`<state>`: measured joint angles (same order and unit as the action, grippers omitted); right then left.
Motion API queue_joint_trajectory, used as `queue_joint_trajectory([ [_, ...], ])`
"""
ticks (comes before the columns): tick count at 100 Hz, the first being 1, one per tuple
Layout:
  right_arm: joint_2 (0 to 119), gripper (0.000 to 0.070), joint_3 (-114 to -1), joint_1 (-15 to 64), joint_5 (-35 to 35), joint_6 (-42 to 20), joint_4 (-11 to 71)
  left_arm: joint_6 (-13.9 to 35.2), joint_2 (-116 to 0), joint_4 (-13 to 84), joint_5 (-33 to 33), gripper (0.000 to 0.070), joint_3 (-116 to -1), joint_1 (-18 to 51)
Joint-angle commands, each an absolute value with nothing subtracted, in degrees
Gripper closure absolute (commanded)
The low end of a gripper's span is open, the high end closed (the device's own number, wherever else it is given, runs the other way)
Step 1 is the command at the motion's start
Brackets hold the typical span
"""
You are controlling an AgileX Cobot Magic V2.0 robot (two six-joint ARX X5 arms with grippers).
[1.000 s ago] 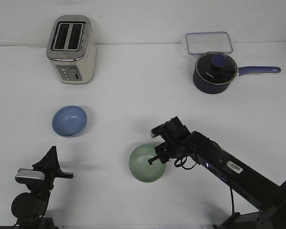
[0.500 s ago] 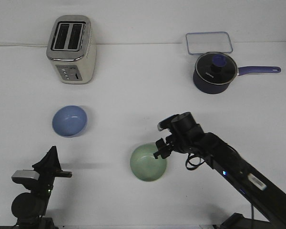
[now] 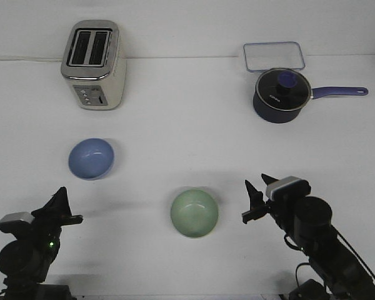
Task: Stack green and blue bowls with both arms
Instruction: 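Open the right gripper and withdraw it from the green bowl, then reach the left gripper to the light blue bowl's rim and grasp it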
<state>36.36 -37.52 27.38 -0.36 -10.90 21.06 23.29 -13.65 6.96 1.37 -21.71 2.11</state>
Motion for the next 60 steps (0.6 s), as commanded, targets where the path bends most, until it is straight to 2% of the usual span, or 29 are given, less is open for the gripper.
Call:
queue_joint_trajectory([
  [1, 32.7, 0.0380, -34.6, 27.7, -1.1, -15.1, 19.8, 23.0, -19.7, 8.2, 1.1, 0.0687, -25.5, 2.0],
  [22, 25.6, 0.0380, -30.8, 27.7, -2.0, -15.2, 25.2, 16.9, -44.2, 16.8, 2.2, 0.0666, -41.7, 1.7],
  [26, 25.3, 0.0380, -30.8, 27.7, -2.0, -14.7, 26.0, 16.1, -48.7, 18.5, 2.2, 0.0598, -44.7, 1.7],
  [31, 25.1, 0.0380, -30.8, 27.7, -2.0, -14.4, 26.7, 15.4, -53.7, 20.9, 2.2, 0.0420, -49.0, 1.5],
  [32, 25.1, 0.0380, -30.8, 27.7, -2.0, -14.2, 26.7, 15.4, -54.1, 21.1, 2.2, 0.0403, -49.4, 1.5],
  [33, 25.1, 0.0380, -30.8, 27.7, -2.0, -14.1, 26.8, 15.4, -55.5, 21.8, 2.2, 0.0347, -50.5, 1.4],
  [36, 25.1, 0.0380, -30.8, 27.7, -2.0, -13.8, 27.0, 15.4, -58.2, 23.1, 2.2, 0.0237, -52.6, 1.2],
  [41, 25.1, 0.0380, -30.8, 27.7, -2.0, -13.4, 27.2, 15.3, -62.1, 25.0, 2.2, 0.0123, -55.8, 0.9],
  [60, 25.1, 0.0380, -30.8, 27.7, -1.9, -12.2, 27.2, 14.2, -72.9, 31.7, 2.2, 0.0116, -64.0, -1.5],
])
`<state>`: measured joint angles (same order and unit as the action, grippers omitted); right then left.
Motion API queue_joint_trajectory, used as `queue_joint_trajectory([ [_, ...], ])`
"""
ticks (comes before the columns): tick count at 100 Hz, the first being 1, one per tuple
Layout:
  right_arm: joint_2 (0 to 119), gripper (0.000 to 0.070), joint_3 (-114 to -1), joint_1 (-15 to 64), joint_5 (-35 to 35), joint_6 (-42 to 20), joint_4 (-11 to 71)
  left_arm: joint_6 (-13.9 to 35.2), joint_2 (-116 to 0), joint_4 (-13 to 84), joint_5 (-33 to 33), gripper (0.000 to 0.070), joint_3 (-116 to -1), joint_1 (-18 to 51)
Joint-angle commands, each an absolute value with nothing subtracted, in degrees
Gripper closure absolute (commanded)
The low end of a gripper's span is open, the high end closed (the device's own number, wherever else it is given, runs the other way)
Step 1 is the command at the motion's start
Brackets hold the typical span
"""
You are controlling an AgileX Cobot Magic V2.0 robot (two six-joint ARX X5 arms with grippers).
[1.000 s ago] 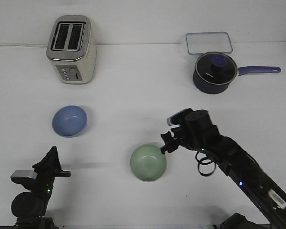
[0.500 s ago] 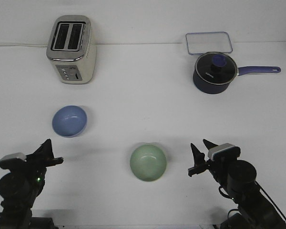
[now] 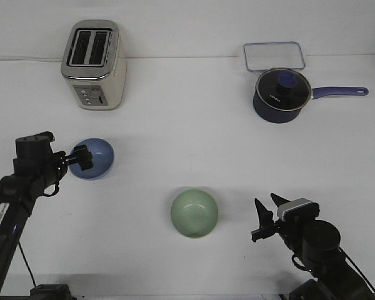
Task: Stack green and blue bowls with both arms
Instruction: 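Reach the left gripper to the light blue bowl's rim and grasp it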
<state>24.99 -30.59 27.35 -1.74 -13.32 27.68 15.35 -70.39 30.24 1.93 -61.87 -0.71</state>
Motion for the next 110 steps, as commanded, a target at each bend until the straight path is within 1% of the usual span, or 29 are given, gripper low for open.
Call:
queue_joint_trajectory([
  [1, 25.1, 0.0380, -30.8, 27.7, -1.9, -12.2, 27.1, 14.2, -73.3, 31.9, 2.2, 0.0116, -64.2, -1.7],
  [13, 25.1, 0.0380, -30.8, 27.7, -1.7, -12.2, 27.2, 13.9, -77.8, 33.0, 2.3, 0.0116, -65.3, -4.1],
  [27, 25.1, 0.0380, -30.8, 27.7, -1.7, -12.2, 27.1, 13.5, -83.7, 33.0, 5.0, 0.0116, -65.3, -6.3],
  [56, 25.1, 0.0380, -30.8, 27.7, -1.7, -12.1, 27.1, 13.5, -92.7, 29.8, 7.7, 0.0125, -65.3, -7.3],
  [58, 25.1, 0.0380, -30.8, 27.7, -1.7, -12.1, 27.1, 13.5, -93.1, 29.7, 7.7, 0.0139, -65.3, -7.3],
  [60, 25.1, 0.0380, -30.8, 27.7, -1.7, -12.1, 27.1, 13.5, -93.4, 29.6, 7.7, 0.0168, -65.3, -7.3],
  [64, 25.1, 0.0380, -30.8, 27.7, -1.7, -12.1, 27.1, 13.5, -93.8, 29.4, 7.7, 0.0269, -65.3, -7.3],
  [67, 25.1, 0.0380, -30.8, 27.7, -1.7, -12.1, 27.1, 13.5, -93.9, 29.4, 7.7, 0.0375, -65.3, -7.3],
  [72, 25.1, 0.0380, -30.8, 27.7, -1.7, -12.1, 27.1, 13.5, -94.0, 29.3, 7.7, 0.0587, -65.3, -7.3],
  [75, 25.1, 0.0380, -30.8, 27.7, -1.7, -12.1, 27.1, 13.5, -94.0, 29.0, 7.7, 0.0700, -65.3, -7.3],
  [77, 25.1, 0.0380, -30.8, 27.7, -1.7, -12.1, 27.1, 13.6, -94.0, 28.8, 7.7, 0.0700, -65.3, -7.3],
  [79, 25.1, 0.0380, -30.8, 27.7, -1.7, -12.1, 27.1, 13.5, -94.0, 28.6, 7.8, 0.0682, -65.3, -7.3],
  [91, 25.1, 0.0380, -30.8, 27.7, -1.7, -12.1, 27.1, 13.5, -93.3, 28.8, 8.4, 0.0687, -65.6, -7.2],
  [104, 25.1, 0.0380, -30.8, 27.7, -1.7, -12.1, 27.1, 12.8, -90.9, 29.0, 12.7, 0.0686, -66.3, -7.0],
  [110, 25.1, 0.0380, -30.8, 27.7, -1.7, -12.1, 27.1, 12.6, -88.9, 29.1, 15.6, 0.0687, -66.4, -6.9],
])
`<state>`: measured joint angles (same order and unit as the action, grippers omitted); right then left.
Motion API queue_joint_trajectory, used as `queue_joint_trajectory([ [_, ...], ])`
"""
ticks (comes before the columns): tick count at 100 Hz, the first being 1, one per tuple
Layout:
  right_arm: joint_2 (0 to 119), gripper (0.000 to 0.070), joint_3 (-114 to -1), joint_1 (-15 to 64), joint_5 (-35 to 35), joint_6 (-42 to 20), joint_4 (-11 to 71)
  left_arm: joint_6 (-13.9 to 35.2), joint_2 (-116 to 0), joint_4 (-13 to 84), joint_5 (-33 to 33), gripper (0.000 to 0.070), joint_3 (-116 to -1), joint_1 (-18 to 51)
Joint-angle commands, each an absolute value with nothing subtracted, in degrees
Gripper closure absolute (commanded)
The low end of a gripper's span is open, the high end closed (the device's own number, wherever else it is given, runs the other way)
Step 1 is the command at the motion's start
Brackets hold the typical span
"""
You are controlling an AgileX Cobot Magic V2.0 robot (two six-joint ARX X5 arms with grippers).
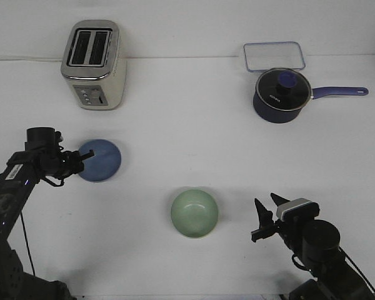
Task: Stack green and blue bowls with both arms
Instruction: 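Reach the left gripper to the light blue bowl's rim and grasp it, then lift the blue bowl and lower it into the green bowl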
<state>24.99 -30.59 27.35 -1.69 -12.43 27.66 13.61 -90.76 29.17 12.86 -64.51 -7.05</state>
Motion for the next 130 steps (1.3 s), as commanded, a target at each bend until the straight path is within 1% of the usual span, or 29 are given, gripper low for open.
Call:
queue_joint_trajectory([
  [1, 25.1, 0.0380, -30.8, 27.7, -1.7, -12.1, 27.1, 12.6, -88.4, 29.1, 16.1, 0.0687, -66.4, -6.8],
  [14, 25.1, 0.0380, -30.8, 27.7, -1.7, -12.1, 27.1, 11.8, -82.5, 30.2, 21.8, 0.0687, -66.4, -5.0],
  [20, 25.1, 0.0380, -30.8, 27.7, -1.7, -12.1, 27.1, 10.9, -79.6, 31.3, 24.1, 0.0687, -66.4, -3.2],
  [27, 25.1, 0.0380, -30.8, 27.7, -1.7, -12.1, 27.1, 10.7, -76.6, 33.0, 25.3, 0.0686, -66.4, -0.1],
  [38, 25.1, 0.0380, -30.8, 27.7, -1.7, -12.1, 27.1, 10.7, -73.8, 35.0, 25.4, 0.0686, -66.4, 6.7],
  [53, 25.1, 0.0380, -30.8, 27.7, -1.7, -12.1, 27.1, 11.0, -73.6, 36.9, 25.3, 0.0687, -66.4, 18.4],
  [66, 25.1, 0.0380, -30.8, 27.7, -1.7, -12.1, 27.1, 11.2, -75.1, 36.2, 25.0, 0.0687, -66.4, 27.6],
  [77, 25.1, 0.0380, -30.8, 27.7, -1.6, -12.1, 27.2, 11.7, -77.5, 34.3, 22.7, 0.0686, -66.4, 32.9],
  [87, 25.1, 0.0380, -30.8, 27.7, -1.5, -12.1, 27.2, 12.7, -80.4, 32.3, 22.3, 0.0687, -66.4, 35.6],
  [102, 25.1, 0.0380, -30.8, 27.7, -1.5, -12.1, 27.1, 12.9, -84.1, 30.1, 22.3, 0.0687, -66.4, 38.7],
  [123, 25.1, 0.0380, -30.8, 27.7, -1.5, -12.1, 27.2, 13.1, -86.5, 27.4, 22.3, 0.0685, -66.4, 40.6],
  [127, 25.1, 0.0380, -30.8, 27.7, -1.5, -12.1, 27.1, 13.0, -86.5, 26.9, 22.3, 0.0674, -66.4, 40.6],
  [130, 25.1, 0.0380, -30.8, 27.7, -1.5, -12.1, 27.1, 12.8, -86.5, 26.6, 22.4, 0.0625, -66.4, 40.7],
])
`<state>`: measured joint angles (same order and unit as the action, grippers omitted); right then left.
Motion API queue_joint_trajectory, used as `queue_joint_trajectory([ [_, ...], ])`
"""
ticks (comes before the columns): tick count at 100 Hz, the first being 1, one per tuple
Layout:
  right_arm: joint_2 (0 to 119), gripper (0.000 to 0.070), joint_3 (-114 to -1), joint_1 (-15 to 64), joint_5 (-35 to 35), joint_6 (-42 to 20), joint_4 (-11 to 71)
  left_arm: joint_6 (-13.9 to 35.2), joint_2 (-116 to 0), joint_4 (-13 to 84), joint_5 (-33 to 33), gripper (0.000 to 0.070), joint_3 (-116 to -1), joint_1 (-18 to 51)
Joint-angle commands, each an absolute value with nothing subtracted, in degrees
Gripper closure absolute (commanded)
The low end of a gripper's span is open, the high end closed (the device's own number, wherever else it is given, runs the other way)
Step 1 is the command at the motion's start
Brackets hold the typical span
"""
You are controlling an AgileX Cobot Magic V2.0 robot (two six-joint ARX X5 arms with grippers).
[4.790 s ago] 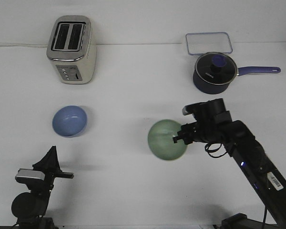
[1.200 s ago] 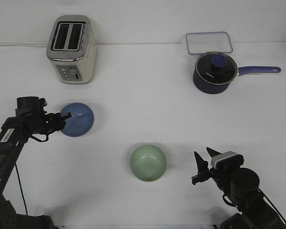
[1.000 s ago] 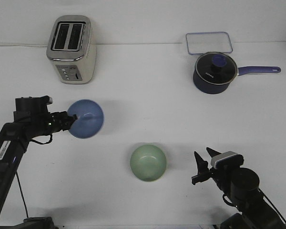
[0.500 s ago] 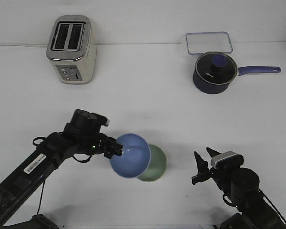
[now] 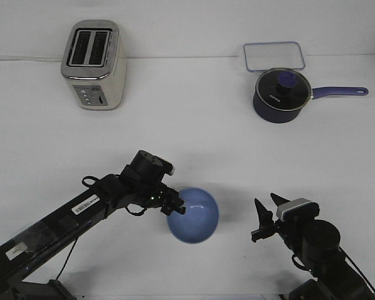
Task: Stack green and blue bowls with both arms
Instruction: 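Lift the blue bowl and lower it into the green bowl, then open the left gripper and pull it back from the stacked bowls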
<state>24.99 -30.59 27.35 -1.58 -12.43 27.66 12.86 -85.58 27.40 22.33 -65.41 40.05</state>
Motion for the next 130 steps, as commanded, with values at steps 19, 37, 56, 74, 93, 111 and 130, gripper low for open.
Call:
queue_joint_trajectory([
  [19, 25.1, 0.0380, -30.8, 27.7, -1.5, -12.1, 27.1, 12.7, -86.5, 23.6, 24.4, 0.0197, -66.7, 40.9],
  [37, 25.1, 0.0380, -30.8, 27.7, -1.6, -12.1, 27.1, 12.3, -85.7, 25.3, 22.8, 0.0197, -70.0, 39.0],
  [56, 25.1, 0.0380, -30.8, 27.7, -2.2, -12.1, 27.1, 8.8, -79.6, 26.7, 12.4, 0.0197, -71.7, 33.9],
  [74, 25.1, 0.0381, -30.8, 27.7, -4.5, -12.1, 26.8, 4.0, -71.0, 29.1, 1.9, 0.0316, -71.5, 26.9],
  [93, 20.9, 0.0653, -30.8, 27.7, -7.0, -11.9, 24.8, 2.1, -59.5, 23.0, 0.6, 0.0684, -63.6, 18.8],
  [111, 11.8, 0.0700, -29.8, 27.7, -14.0, -11.2, 23.8, 0.5, -42.3, 5.4, -0.7, 0.0685, -43.0, 13.3],
  [130, 6.7, 0.0700, -26.0, 27.7, -14.4, -9.6, 21.1, -0.6, -27.0, -8.9, -1.2, 0.0687, -25.5, 10.1],
])
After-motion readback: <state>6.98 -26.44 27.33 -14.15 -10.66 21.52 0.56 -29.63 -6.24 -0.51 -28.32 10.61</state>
